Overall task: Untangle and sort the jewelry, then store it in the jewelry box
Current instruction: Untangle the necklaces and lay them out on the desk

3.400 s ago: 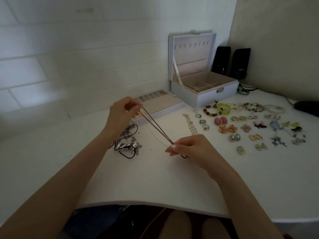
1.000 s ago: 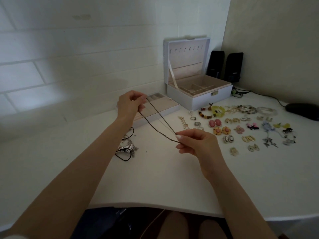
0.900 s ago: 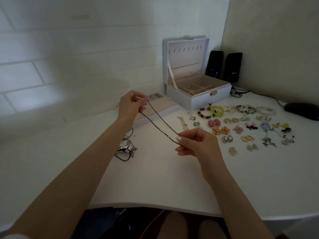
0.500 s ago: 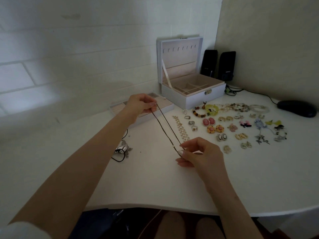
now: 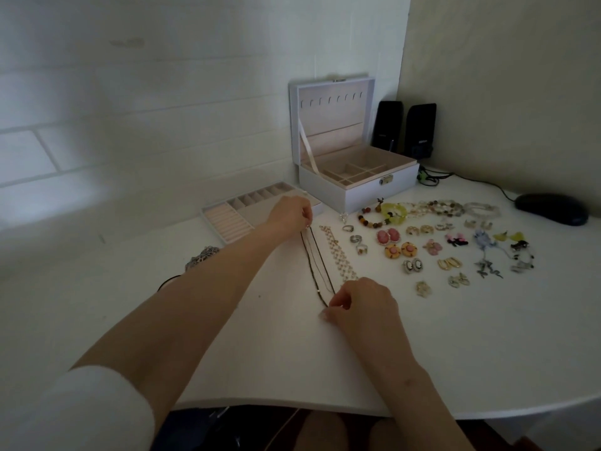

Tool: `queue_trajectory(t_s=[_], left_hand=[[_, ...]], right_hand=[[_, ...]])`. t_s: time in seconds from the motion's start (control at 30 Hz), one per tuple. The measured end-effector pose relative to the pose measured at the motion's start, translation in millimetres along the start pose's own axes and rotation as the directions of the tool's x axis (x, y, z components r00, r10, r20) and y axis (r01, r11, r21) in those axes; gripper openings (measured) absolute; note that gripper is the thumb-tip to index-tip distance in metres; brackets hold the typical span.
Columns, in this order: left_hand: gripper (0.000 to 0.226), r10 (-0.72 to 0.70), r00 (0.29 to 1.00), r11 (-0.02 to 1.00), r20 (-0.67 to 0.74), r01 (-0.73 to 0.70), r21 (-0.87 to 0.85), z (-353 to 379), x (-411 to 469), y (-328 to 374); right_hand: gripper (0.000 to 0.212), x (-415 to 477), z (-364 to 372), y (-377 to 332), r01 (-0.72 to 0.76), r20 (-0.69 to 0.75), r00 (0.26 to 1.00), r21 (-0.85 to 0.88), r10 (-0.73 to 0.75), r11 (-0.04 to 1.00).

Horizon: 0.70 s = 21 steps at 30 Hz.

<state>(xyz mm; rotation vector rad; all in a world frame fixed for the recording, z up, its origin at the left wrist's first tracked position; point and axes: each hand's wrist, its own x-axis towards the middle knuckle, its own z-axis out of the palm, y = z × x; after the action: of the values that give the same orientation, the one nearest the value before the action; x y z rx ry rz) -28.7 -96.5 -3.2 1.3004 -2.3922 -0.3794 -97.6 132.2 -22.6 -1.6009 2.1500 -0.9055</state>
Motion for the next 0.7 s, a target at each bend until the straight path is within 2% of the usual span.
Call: queue_trajectory(t_s=[0.2, 0.4, 0.6, 0.7], left_hand=[[0.007, 0.038, 0.999, 0.994, 0.001, -0.038, 0.103, 11.5, 3.3, -0.9], [0.007, 0.054, 0.998, 0.992, -0.019, -0.051, 0.119, 17.4, 5.0, 3.0], [0.008, 0.031, 0.999, 0.998, -0.032, -0.029, 0.060, 18.7, 7.0, 1.7], [0.014, 0.026, 0.999, 0.998, -0.023, -0.025, 0.053, 15.7, 5.1, -0.2]], right_hand=[[0.014, -3.3, 0.8, 0.2, 0.030, -0.072, 0.997, -0.056, -0.034, 0.998], [0.014, -4.7, 10.0, -4.0, 0.041, -0.139, 0.988, -0.145, -0.062, 0.989], [0.010, -2.1, 11.0, 0.6, 0.047, -0.155, 0.986, -0.090, -0.061, 0.995], [0.011, 0.4, 8.8, 5.7, 0.065, -0.155, 0.986, 0.008, -0.063, 0.998]])
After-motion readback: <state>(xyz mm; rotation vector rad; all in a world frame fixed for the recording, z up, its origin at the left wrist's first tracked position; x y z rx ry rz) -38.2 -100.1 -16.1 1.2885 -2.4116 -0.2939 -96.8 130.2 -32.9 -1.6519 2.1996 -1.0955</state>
